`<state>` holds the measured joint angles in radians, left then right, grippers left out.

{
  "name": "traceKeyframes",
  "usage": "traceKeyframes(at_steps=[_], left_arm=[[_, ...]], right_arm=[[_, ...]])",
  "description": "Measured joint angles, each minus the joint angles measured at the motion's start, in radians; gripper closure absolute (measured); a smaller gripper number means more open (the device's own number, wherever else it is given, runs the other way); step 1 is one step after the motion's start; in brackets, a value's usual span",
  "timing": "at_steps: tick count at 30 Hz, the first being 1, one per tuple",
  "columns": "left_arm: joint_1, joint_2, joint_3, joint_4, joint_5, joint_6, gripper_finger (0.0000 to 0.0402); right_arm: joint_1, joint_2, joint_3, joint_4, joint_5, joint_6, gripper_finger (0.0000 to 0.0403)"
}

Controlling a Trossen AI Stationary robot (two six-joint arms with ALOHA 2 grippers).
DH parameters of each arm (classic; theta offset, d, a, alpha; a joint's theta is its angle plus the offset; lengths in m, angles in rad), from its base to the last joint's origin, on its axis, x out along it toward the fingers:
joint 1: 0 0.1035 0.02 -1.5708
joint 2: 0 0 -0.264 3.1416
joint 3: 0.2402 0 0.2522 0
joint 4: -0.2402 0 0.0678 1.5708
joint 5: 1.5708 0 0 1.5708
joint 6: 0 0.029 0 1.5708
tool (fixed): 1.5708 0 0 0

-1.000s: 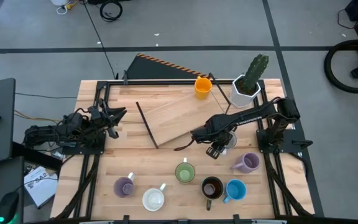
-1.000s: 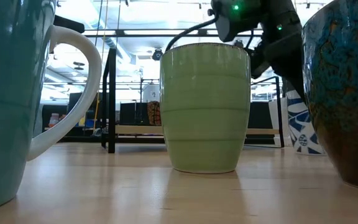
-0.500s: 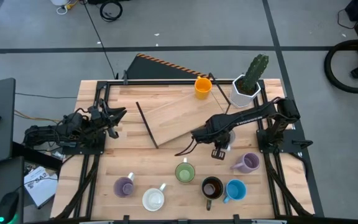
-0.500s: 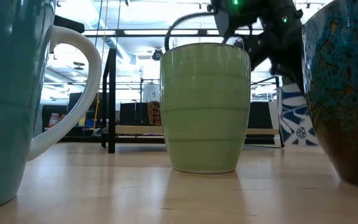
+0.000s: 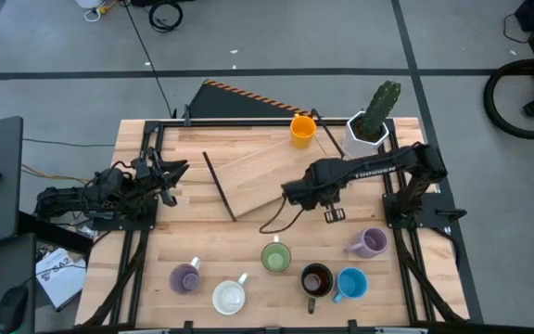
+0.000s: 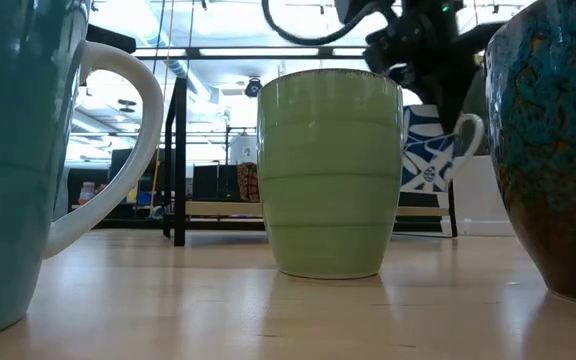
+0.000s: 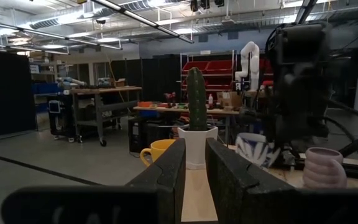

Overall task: Place coffee mugs
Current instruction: Put the blue patterned mug on the shelf

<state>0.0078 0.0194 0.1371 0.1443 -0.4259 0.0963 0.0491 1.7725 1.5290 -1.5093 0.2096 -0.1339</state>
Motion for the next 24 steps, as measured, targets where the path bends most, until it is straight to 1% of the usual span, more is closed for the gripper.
traceKeyframes(at_steps=[5,9,15,24], left_arm=[[0.0,0.0,0.0,0.0,0.0,0.0,0.0333],[0.0,0.0,0.0,0.0,0.0,0.0,0.0333],[0.0,0.0,0.0,0.0,0.0,0.0,0.0333],[0.0,0.0,0.0,-0.002,0.0,0.0,0.0333]], right_arm=[[-0.118,0.0,0.002,-0.002,0.011,-0.065,0.0362],[-0.183,0.001,0.002,0.017,0.009,-0.14,0.0362],[-0.236,0.022,0.002,0.05,0.036,-0.241,0.0362],[-0.294,0.037,0.002,0.072,0.036,-0.264,0.0361]])
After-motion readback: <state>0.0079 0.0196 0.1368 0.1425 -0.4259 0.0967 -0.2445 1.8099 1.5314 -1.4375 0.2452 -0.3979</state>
